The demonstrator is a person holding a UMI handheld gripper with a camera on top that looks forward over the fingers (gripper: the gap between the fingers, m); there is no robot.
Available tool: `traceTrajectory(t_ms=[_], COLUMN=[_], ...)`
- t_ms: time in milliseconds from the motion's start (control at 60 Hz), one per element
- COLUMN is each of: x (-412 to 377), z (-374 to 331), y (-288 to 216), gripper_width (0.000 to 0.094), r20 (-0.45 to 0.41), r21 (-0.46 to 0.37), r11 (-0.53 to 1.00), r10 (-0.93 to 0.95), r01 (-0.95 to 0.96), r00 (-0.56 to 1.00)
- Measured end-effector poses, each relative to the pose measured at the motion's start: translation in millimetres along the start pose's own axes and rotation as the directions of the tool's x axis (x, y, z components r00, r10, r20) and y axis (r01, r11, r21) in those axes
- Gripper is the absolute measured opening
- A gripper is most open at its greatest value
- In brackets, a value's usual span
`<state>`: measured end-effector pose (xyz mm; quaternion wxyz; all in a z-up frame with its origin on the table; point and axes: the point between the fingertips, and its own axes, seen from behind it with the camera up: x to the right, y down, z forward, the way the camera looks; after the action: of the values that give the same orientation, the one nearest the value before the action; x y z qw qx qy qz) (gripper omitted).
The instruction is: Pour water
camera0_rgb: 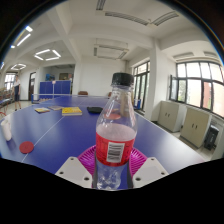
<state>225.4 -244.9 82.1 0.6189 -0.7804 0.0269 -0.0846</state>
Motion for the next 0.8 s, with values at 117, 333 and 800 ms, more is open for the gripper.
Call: traceTrajectory(t_ms=[117,333,800], x=[-1,21,-251], z=[-1,-15,-69], y=[-1,-58,-337], gripper_width=[0.0364,0.0364,0.0364], r20=[-0.006,-0.15,-0.574], r21=[-0.002,0.025,0.092], r11=[1.0,0.993,-0.017], r10=[0.017,-0.11,-0.818], r01=[-0.017,0.115,0.996], r00=[1.0,0.983,0.039])
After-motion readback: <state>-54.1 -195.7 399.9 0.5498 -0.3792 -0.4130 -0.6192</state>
